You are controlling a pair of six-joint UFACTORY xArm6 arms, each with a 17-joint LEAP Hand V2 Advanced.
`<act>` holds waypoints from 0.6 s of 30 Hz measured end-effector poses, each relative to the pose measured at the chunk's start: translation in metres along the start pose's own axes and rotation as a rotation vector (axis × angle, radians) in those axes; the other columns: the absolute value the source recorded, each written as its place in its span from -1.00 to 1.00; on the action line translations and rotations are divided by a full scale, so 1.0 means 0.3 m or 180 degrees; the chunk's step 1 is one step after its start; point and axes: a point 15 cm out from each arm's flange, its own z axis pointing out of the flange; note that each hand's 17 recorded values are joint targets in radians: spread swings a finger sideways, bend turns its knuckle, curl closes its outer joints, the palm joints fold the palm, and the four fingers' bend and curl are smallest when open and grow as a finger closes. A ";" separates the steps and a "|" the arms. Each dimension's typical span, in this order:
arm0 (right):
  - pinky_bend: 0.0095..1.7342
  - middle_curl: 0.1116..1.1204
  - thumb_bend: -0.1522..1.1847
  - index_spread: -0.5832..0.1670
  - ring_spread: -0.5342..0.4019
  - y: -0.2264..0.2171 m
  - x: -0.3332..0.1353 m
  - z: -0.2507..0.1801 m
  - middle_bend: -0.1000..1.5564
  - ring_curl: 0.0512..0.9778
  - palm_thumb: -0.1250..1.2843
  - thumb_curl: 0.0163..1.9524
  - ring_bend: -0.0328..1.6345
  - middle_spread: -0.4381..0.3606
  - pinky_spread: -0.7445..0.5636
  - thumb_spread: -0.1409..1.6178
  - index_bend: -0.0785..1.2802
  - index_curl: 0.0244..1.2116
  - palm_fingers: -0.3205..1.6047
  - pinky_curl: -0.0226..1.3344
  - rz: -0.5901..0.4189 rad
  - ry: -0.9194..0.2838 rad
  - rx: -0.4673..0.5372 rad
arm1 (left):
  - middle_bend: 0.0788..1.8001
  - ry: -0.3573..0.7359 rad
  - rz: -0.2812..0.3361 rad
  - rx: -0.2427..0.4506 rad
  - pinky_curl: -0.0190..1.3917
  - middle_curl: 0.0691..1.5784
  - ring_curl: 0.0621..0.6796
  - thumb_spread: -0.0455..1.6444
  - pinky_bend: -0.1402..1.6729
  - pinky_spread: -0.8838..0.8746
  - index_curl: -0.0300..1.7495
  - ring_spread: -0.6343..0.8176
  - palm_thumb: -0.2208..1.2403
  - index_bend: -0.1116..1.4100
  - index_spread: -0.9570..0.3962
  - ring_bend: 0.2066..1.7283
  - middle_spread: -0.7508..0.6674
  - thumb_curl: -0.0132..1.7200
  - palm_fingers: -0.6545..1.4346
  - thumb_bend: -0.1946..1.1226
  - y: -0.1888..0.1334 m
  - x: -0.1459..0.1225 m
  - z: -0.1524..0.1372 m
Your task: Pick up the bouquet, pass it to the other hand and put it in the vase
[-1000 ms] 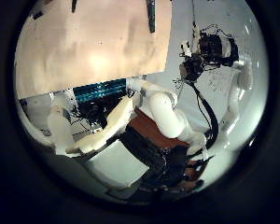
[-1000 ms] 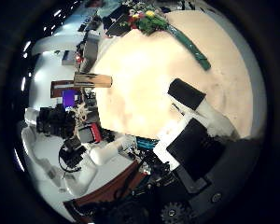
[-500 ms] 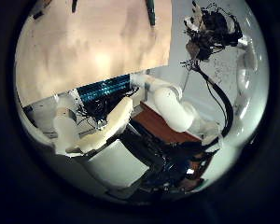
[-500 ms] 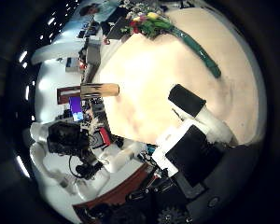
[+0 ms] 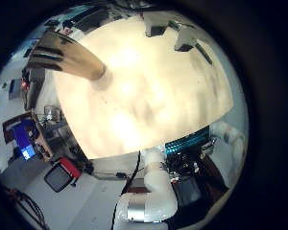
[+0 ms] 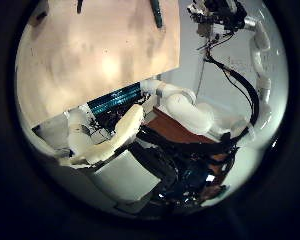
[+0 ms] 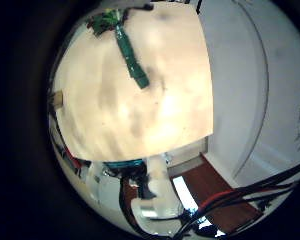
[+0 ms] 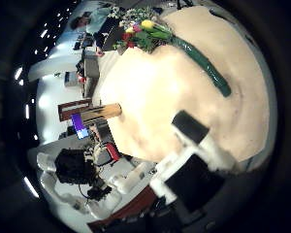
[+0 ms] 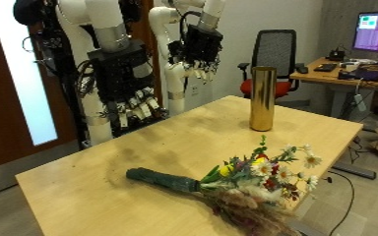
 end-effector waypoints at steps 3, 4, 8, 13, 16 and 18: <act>-0.19 -0.54 -0.81 0.13 0.28 -0.100 0.028 0.075 -0.63 -0.66 0.10 -0.63 -0.17 0.39 0.56 0.43 -0.74 -0.68 -0.57 -0.55 0.0151 -0.0127 0.0079 | -0.87 -0.0004 -0.0005 -0.0025 -0.56 -0.70 -0.68 0.18 -0.50 0.43 -0.57 0.33 -0.09 -0.62 0.74 -0.45 0.53 -0.63 -0.16 -0.75 -0.012 -0.001 0.002; -0.18 -0.54 -0.81 0.15 0.30 -0.119 0.045 0.100 -0.63 -0.65 0.09 -0.63 -0.15 0.44 0.58 0.43 -0.74 -0.68 -0.58 -0.55 0.0197 -0.0138 0.0069 | -0.87 -0.0002 -0.0008 -0.0019 -0.56 -0.70 -0.68 0.18 -0.50 0.43 -0.57 0.33 -0.09 -0.62 0.74 -0.45 0.53 -0.63 -0.16 -0.75 -0.014 -0.003 0.001; -0.16 -0.52 -0.81 0.20 0.39 -0.165 0.108 0.206 -0.55 -0.64 0.07 -0.63 -0.14 0.57 0.60 0.43 -0.71 -0.71 -0.61 -0.55 0.0339 -0.0132 -0.0040 | -0.87 0.0009 -0.0009 -0.0037 -0.56 -0.70 -0.68 0.18 -0.50 0.43 -0.57 0.33 -0.09 -0.62 0.74 -0.45 0.53 -0.63 -0.16 -0.75 -0.014 -0.001 0.008; -0.24 -0.50 -0.80 0.23 0.47 -0.206 0.152 0.291 -0.49 -0.64 0.07 -0.63 -0.18 0.59 0.55 0.40 -0.66 -0.67 -0.61 -0.58 0.0434 -0.0104 -0.0071 | -0.88 0.0011 -0.0016 -0.0051 -0.56 -0.70 -0.68 0.19 -0.50 0.43 -0.57 0.33 -0.10 -0.62 0.74 -0.44 0.52 -0.63 -0.16 -0.75 -0.012 -0.010 0.015; -0.28 -0.49 -0.80 0.29 0.46 -0.233 0.182 0.340 -0.45 -0.64 0.10 -0.63 -0.19 0.58 0.54 0.39 -0.66 -0.65 -0.58 -0.60 0.0483 -0.0074 -0.0067 | -0.88 0.0014 -0.0026 -0.0040 -0.56 -0.71 -0.68 0.19 -0.50 0.43 -0.57 0.33 -0.10 -0.62 0.74 -0.44 0.52 -0.63 -0.16 -0.75 -0.021 -0.014 0.010; -0.33 -0.49 -0.79 0.33 0.43 -0.246 0.200 0.375 -0.43 -0.64 0.14 -0.62 -0.17 0.54 0.52 0.37 -0.63 -0.63 -0.52 -0.62 0.0508 -0.0047 -0.0081 | -0.88 0.0014 -0.0027 -0.0036 -0.56 -0.71 -0.68 0.19 -0.50 0.43 -0.57 0.33 -0.10 -0.62 0.74 -0.44 0.52 -0.63 -0.16 -0.75 -0.026 -0.015 0.007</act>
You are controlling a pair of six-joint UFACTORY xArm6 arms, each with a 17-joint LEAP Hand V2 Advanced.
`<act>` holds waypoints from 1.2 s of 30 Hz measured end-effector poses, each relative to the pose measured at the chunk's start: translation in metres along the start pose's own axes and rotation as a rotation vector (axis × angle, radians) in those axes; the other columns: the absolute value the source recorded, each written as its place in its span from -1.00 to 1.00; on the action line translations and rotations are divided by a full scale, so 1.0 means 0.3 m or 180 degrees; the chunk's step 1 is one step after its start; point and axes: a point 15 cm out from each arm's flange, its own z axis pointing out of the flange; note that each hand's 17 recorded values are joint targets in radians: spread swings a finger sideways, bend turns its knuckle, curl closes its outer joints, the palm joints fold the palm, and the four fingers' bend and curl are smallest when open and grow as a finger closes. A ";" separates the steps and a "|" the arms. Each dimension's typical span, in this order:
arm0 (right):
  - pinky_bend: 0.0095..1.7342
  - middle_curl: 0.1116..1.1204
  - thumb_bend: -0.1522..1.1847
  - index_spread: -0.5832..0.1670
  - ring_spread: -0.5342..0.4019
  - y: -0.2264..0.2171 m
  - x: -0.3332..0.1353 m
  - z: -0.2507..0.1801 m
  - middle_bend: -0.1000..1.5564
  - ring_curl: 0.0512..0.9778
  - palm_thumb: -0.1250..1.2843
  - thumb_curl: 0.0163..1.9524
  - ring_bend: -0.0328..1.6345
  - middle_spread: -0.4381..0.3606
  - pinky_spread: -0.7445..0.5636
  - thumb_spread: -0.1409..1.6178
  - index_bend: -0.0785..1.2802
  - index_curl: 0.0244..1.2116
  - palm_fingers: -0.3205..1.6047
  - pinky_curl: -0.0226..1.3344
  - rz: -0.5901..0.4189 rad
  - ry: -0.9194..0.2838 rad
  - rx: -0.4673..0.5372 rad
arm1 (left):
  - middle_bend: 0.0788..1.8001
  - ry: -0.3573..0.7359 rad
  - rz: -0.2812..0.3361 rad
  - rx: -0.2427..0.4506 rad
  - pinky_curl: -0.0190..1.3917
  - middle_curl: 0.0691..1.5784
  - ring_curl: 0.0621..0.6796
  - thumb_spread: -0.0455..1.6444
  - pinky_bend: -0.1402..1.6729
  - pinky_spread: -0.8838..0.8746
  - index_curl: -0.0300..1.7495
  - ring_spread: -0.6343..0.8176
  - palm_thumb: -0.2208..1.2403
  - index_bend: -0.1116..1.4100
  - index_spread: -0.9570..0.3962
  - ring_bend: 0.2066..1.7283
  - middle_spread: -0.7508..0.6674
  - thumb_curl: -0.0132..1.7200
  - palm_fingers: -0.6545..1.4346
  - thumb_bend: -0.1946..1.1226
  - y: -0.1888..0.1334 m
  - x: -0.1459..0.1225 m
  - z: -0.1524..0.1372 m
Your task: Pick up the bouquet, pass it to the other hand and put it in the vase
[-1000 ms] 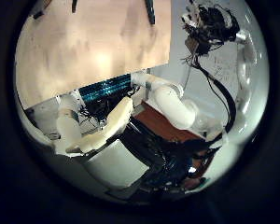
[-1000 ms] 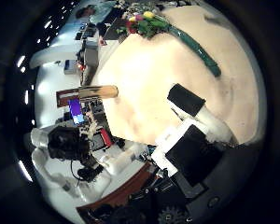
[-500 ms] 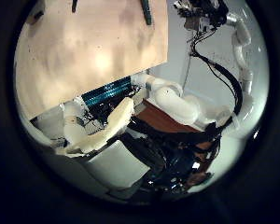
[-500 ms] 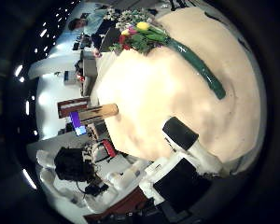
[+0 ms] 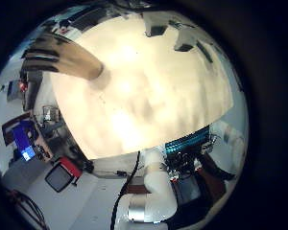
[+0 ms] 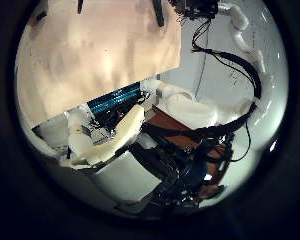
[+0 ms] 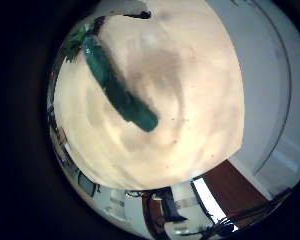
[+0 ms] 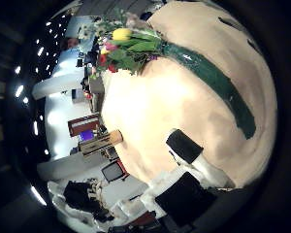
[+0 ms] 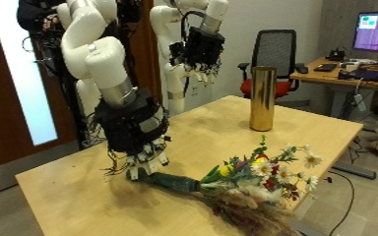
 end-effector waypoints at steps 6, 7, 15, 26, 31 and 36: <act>-0.41 -0.47 -0.80 0.36 0.35 0.005 0.024 0.079 -0.39 -0.63 0.25 -0.59 -0.18 0.46 0.44 0.33 -0.64 -0.58 -0.46 -0.64 0.0038 0.0053 -0.0148 | -0.88 0.0004 0.0011 -0.0018 -0.56 -0.71 -0.67 0.19 -0.50 0.43 -0.57 0.33 -0.10 -0.62 0.74 -0.44 0.52 -0.63 -0.16 -0.75 -0.006 -0.002 0.003; -0.41 -0.47 -0.79 0.36 0.35 0.006 0.032 0.088 -0.39 -0.63 0.27 -0.58 -0.18 0.46 0.43 0.33 -0.64 -0.58 -0.46 -0.64 0.0025 0.0087 -0.0162 | -0.88 0.0003 0.0011 -0.0013 -0.56 -0.71 -0.67 0.19 -0.50 0.43 -0.57 0.33 -0.10 -0.62 0.74 -0.44 0.51 -0.63 -0.16 -0.75 -0.008 -0.002 0.002; -0.51 -0.45 -0.81 0.30 0.18 0.029 0.065 0.164 -0.34 -0.60 0.30 -0.56 -0.13 0.34 0.36 0.30 -0.63 -0.54 -0.36 -0.66 -0.0035 0.0241 -0.0205 | -0.88 0.0007 0.0016 -0.0029 -0.56 -0.71 -0.67 0.19 -0.50 0.43 -0.57 0.33 -0.11 -0.62 0.74 -0.44 0.51 -0.63 -0.16 -0.75 -0.022 -0.005 0.003; -0.56 -0.45 -0.81 0.29 0.15 0.103 0.107 0.246 -0.34 -0.61 0.30 -0.54 -0.11 0.37 0.34 0.28 -0.61 -0.50 -0.26 -0.67 0.0005 0.0334 -0.0644 | -0.88 0.0015 0.0030 -0.0049 -0.56 -0.71 -0.69 0.19 -0.50 0.43 -0.57 0.33 -0.11 -0.62 0.74 -0.45 0.52 -0.63 -0.16 -0.75 -0.033 -0.006 0.000; -0.55 -0.46 -0.81 0.24 0.12 0.075 0.113 0.238 -0.34 -0.62 0.34 -0.53 -0.08 0.35 0.31 0.28 -0.62 -0.48 -0.20 -0.68 0.0020 0.0382 -0.0655 | -0.88 0.0010 0.0027 -0.0038 -0.56 -0.71 -0.69 0.19 -0.50 0.43 -0.57 0.33 -0.11 -0.62 0.73 -0.45 0.52 -0.63 -0.16 -0.75 -0.034 -0.006 -0.005; -0.53 -0.44 -0.80 0.19 -0.02 0.061 0.108 0.225 -0.27 -0.61 0.38 -0.51 0.03 0.28 0.21 0.26 -0.60 -0.47 -0.02 -0.71 0.0019 0.0397 -0.0677 | -0.88 0.0016 0.0030 -0.0030 -0.56 -0.71 -0.68 0.19 -0.50 0.43 -0.57 0.33 -0.11 -0.62 0.72 -0.44 0.52 -0.63 -0.16 -0.75 -0.037 -0.003 -0.010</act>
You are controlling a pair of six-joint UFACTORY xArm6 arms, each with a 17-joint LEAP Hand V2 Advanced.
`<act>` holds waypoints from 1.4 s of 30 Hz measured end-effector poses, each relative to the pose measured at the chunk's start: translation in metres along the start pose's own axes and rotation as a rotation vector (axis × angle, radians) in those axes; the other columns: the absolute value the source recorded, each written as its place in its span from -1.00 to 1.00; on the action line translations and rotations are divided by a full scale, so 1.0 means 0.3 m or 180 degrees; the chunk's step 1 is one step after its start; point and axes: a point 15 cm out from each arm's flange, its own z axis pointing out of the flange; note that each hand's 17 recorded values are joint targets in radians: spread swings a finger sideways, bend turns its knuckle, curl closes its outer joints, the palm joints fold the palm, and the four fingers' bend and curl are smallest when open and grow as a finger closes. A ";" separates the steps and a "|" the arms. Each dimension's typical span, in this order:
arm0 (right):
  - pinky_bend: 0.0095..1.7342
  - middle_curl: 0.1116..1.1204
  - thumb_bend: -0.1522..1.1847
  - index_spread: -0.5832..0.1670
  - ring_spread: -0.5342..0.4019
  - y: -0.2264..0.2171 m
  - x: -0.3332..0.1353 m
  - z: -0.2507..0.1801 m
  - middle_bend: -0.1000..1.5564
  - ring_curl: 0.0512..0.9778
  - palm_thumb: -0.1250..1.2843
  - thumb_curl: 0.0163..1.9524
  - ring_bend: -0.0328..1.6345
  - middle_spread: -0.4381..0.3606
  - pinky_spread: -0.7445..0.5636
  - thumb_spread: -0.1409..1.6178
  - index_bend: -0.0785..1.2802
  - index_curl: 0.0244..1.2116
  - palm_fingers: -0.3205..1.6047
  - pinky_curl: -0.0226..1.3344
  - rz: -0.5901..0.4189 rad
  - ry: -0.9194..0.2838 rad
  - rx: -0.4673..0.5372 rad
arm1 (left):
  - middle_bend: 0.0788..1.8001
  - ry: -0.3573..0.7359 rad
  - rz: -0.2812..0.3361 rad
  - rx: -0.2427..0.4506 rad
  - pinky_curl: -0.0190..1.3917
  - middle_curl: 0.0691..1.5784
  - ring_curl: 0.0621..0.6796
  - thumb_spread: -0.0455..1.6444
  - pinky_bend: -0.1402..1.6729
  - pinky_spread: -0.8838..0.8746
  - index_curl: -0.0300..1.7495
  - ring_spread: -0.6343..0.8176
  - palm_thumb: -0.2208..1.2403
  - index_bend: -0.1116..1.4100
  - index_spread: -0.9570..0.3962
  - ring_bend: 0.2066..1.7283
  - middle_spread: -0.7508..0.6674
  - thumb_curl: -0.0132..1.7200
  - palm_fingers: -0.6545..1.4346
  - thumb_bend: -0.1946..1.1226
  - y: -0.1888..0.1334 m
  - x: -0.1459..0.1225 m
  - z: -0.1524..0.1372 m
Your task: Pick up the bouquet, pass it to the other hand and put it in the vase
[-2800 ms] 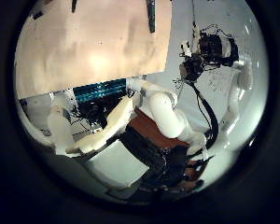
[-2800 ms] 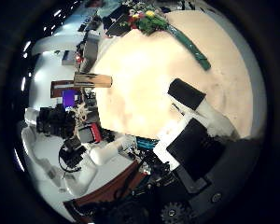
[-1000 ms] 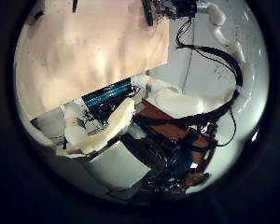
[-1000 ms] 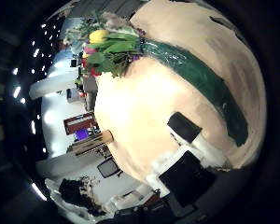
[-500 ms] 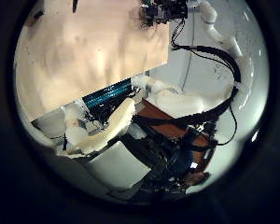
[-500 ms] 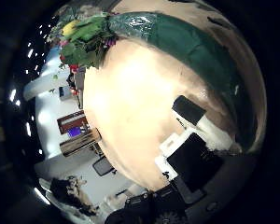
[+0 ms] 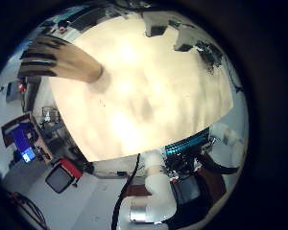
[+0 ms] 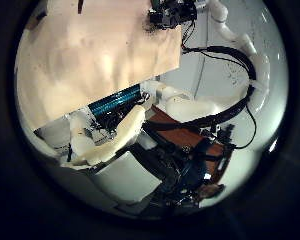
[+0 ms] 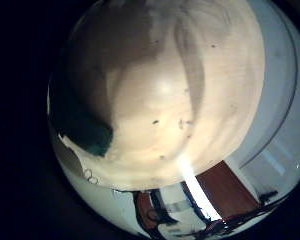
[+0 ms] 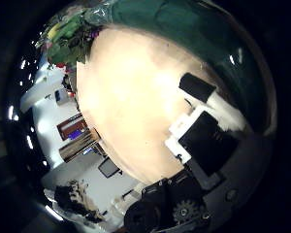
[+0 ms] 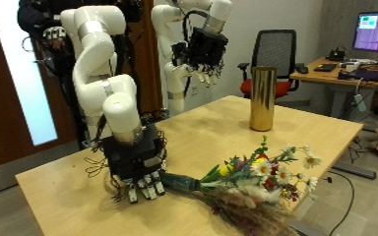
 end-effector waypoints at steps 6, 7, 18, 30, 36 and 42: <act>-0.09 -0.26 -0.81 -0.24 -0.42 0.005 0.009 -0.001 -0.08 -0.43 0.42 -0.49 0.19 -0.25 -0.45 0.15 -0.49 -0.32 0.61 -0.60 -0.0021 0.0091 -0.0009 | -0.88 0.0002 -0.0002 -0.0010 -0.56 -0.71 -0.68 0.19 -0.50 0.43 -0.56 0.33 -0.11 -0.62 0.71 -0.45 0.52 -0.63 -0.16 -0.75 0.001 0.000 0.004; -0.05 -0.23 -0.82 -0.30 -0.44 0.010 0.011 -0.002 -0.04 -0.39 0.42 -0.49 0.22 -0.31 -0.55 0.13 -0.42 -0.27 0.64 -0.58 -0.0021 0.0108 -0.0030 | -0.88 0.0002 -0.0001 -0.0009 -0.56 -0.71 -0.68 0.19 -0.50 0.43 -0.56 0.33 -0.11 -0.62 0.71 -0.45 0.52 -0.63 -0.16 -0.75 0.002 0.000 0.002; 0.56 0.22 -0.75 -0.28 -0.32 0.049 0.068 -0.224 0.58 0.08 0.78 -0.40 0.70 -0.38 -0.33 0.12 0.56 0.36 0.57 -0.16 0.0086 -0.0016 -0.0058 | -0.87 0.0012 0.0009 0.0007 -0.56 -0.71 -0.68 0.19 -0.50 0.43 -0.56 0.33 -0.11 -0.62 0.70 -0.45 0.52 -0.63 -0.16 -0.75 0.004 0.006 -0.007; 0.60 0.31 -0.76 -0.20 -0.27 0.302 -0.074 -0.641 0.67 0.18 0.94 -0.23 0.77 -0.29 -0.18 -0.01 0.63 0.54 0.49 0.00 -0.0577 -0.0519 0.0450 | -0.87 0.0126 -0.0022 0.0066 -0.56 -0.71 -0.68 0.19 -0.50 0.41 -0.56 0.31 -0.11 -0.62 0.68 -0.43 0.51 -0.63 -0.15 -0.75 -0.017 0.006 -0.021; 0.56 0.32 -0.75 -0.20 -0.25 0.480 -0.184 -0.831 0.67 0.19 0.94 -0.17 0.77 -0.28 -0.17 -0.10 0.62 0.56 0.49 0.04 -0.1042 -0.1058 0.0744 | -0.87 0.0379 -0.0102 0.0233 -0.56 -0.71 -0.70 0.20 -0.51 0.39 -0.55 0.29 -0.13 -0.60 0.67 -0.44 0.48 -0.63 -0.12 -0.75 -0.033 -0.017 -0.061; 0.52 0.33 -0.78 -0.19 -0.24 0.595 -0.271 -0.992 0.67 0.19 0.93 -0.11 0.78 -0.27 -0.18 -0.25 0.61 0.58 0.50 0.08 -0.1402 -0.1629 0.1090 | -0.86 0.0735 -0.0069 0.0377 -0.57 -0.69 -0.72 0.22 -0.54 0.33 -0.54 0.22 -0.13 -0.61 0.62 -0.44 0.39 -0.64 -0.05 -0.74 -0.050 0.011 -0.103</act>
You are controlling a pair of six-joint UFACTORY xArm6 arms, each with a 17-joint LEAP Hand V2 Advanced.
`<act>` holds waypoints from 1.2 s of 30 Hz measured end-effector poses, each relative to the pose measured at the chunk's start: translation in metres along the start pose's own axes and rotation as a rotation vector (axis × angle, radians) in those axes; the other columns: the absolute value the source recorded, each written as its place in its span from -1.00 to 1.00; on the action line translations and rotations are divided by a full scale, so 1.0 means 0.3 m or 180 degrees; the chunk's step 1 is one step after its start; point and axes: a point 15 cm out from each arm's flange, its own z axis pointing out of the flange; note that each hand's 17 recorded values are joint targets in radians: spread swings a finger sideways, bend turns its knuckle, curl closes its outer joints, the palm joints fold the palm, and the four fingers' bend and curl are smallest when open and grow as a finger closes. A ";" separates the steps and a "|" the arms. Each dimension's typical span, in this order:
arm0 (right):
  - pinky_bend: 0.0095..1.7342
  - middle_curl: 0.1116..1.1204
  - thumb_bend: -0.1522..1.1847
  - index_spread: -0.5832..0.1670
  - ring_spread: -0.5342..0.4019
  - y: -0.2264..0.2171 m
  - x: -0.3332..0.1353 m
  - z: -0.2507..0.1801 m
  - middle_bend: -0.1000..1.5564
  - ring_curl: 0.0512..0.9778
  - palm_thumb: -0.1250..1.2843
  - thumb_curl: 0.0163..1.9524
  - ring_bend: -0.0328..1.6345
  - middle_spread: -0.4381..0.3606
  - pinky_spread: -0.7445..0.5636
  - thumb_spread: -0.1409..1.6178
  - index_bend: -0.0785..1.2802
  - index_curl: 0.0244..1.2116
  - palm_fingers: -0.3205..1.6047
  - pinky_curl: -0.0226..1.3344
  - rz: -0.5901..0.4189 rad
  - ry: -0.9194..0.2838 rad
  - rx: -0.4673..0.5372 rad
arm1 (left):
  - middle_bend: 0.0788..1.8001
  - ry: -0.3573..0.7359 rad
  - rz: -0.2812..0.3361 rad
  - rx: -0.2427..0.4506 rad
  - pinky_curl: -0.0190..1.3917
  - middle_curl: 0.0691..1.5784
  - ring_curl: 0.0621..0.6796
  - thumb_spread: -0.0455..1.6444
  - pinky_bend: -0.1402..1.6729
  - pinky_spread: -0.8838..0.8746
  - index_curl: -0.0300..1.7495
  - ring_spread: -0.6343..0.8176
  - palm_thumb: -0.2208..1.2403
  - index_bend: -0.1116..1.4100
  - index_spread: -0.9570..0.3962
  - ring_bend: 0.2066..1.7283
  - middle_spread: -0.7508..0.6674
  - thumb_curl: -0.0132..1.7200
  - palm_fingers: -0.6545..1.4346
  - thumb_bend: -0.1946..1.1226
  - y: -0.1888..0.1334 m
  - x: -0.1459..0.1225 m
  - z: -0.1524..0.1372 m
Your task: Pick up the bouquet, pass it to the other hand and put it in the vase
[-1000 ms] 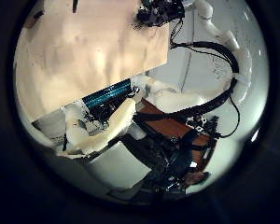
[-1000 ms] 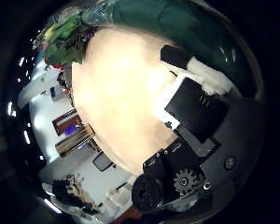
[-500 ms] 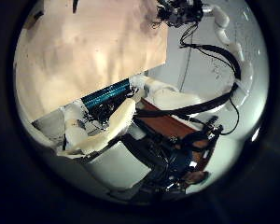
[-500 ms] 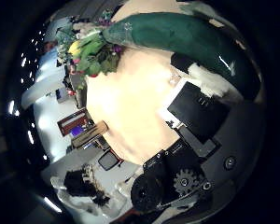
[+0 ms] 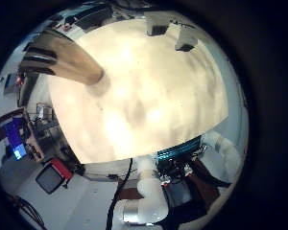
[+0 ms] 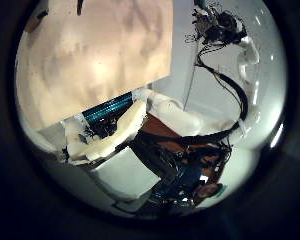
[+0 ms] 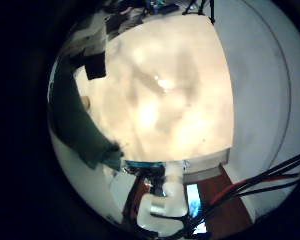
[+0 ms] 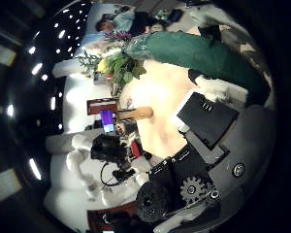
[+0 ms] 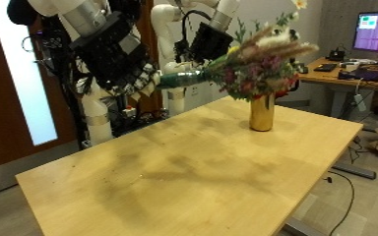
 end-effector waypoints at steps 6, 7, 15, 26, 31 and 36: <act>0.48 0.34 -0.80 -0.17 -0.24 0.051 -0.127 -0.085 0.66 0.19 0.91 -0.07 0.78 -0.27 -0.19 -0.38 0.63 0.60 0.51 0.13 -0.0370 -0.0807 0.0153 | -0.86 0.0383 0.0074 0.0119 -0.58 -0.67 -0.75 0.24 -0.56 0.30 -0.53 0.20 -0.20 -0.61 0.60 -0.46 0.36 -0.65 -0.02 -0.75 -0.004 0.028 -0.032; 0.46 0.34 -0.80 -0.16 -0.24 0.062 -0.142 -0.093 0.67 0.19 0.91 -0.07 0.79 -0.27 -0.19 -0.40 0.62 0.60 0.51 0.14 -0.0417 -0.0941 0.0159 | -0.86 0.0454 0.0086 0.0159 -0.58 -0.66 -0.76 0.24 -0.56 0.30 -0.53 0.19 -0.24 -0.61 0.60 -0.46 0.35 -0.66 -0.02 -0.76 -0.008 0.033 -0.041; 0.43 0.35 -0.80 -0.14 -0.24 0.151 -0.150 -0.045 0.68 0.19 0.90 -0.05 0.79 -0.27 -0.21 -0.48 0.64 0.60 0.51 0.20 -0.0802 -0.1522 -0.0034 | -0.83 0.1287 0.0231 0.0741 -0.58 -0.64 -0.76 0.19 -0.55 0.29 -0.57 0.21 -0.36 -0.64 0.64 -0.44 0.36 -0.66 -0.04 -0.76 -0.044 0.065 -0.179; 0.38 0.34 -0.80 -0.14 -0.24 0.225 -0.190 0.079 0.69 0.18 0.88 -0.05 0.79 -0.24 -0.23 -0.54 0.65 0.60 0.51 0.27 -0.1281 -0.2041 -0.0481 | -0.82 0.2375 0.0474 0.1174 -0.57 -0.63 -0.78 0.07 -0.55 0.42 -0.60 0.37 -0.45 -0.64 0.71 -0.46 0.44 -0.64 -0.13 -0.76 -0.063 0.154 -0.300; 0.36 0.34 -0.80 -0.13 -0.24 0.292 -0.249 0.201 0.69 0.18 0.88 -0.04 0.79 -0.24 -0.24 -0.56 0.65 0.60 0.51 0.31 -0.1252 -0.2392 -0.0773 | -0.83 0.2521 0.0582 0.1117 -0.56 -0.63 -0.76 0.03 -0.54 0.45 -0.61 0.42 -0.45 -0.66 0.72 -0.44 0.48 -0.63 -0.16 -0.76 -0.058 0.180 -0.299; 0.34 0.35 -0.80 -0.13 -0.24 0.332 -0.300 0.263 0.69 0.18 0.88 -0.04 0.79 -0.24 -0.25 -0.56 0.66 0.60 0.51 0.35 -0.1293 -0.2515 -0.0973 | -0.83 0.2677 0.0647 0.1066 -0.55 -0.64 -0.73 0.01 -0.51 0.48 -0.64 0.47 -0.44 -0.66 0.77 -0.42 0.54 -0.62 -0.20 -0.76 -0.068 0.214 -0.299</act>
